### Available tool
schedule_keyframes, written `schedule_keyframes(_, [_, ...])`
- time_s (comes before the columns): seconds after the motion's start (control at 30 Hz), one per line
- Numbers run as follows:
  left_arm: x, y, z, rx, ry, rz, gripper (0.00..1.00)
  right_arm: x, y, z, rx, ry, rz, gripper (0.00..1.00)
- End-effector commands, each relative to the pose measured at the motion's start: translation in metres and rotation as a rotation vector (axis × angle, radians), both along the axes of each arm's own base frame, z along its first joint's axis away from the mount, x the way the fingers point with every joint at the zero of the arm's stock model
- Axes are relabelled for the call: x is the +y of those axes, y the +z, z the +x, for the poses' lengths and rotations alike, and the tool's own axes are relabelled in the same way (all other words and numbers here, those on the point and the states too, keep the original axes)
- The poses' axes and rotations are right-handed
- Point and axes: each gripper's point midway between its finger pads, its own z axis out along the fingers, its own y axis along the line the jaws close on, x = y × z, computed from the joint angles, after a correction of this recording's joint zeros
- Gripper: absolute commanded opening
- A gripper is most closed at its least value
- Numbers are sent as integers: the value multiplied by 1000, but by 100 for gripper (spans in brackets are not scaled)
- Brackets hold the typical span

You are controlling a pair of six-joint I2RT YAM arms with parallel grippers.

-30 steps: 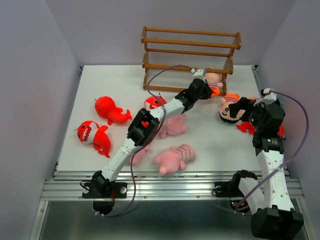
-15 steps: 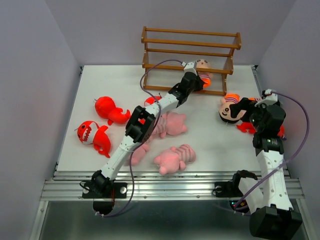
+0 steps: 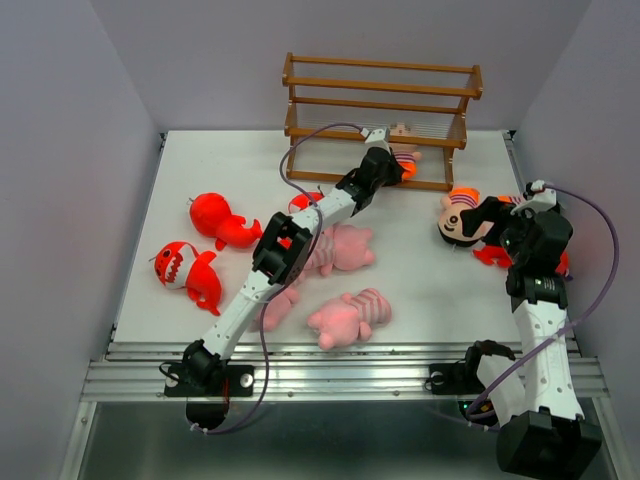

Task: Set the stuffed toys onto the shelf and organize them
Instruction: Place the stuffed toy onto shelf

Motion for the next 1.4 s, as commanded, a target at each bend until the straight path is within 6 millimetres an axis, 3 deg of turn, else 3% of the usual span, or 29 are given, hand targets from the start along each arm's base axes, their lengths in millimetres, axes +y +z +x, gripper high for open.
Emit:
schedule_keyframes(0.0, [-3,47,8,-76,-10,-59,13,-2,18,3,-74,-4,-12,100])
schedule_keyframes(0.67, [-7,51,-1,-51,-58,-64,43,-5,19,2,-89,-13,-14,100])
schedule_keyframes(0.93, [-5,67,-4,-65,-58,-75,47,-8,19,2,-90,-22,-15,100])
schedule_keyframes(1.1, [-4,64,-5,-53,-57,-69,53,-7,20,2,-96,-22,-17,100])
schedule_keyframes(1.37, [-3,62,-6,-40,-50,-71,53,-7,21,1,-101,-22,-18,100])
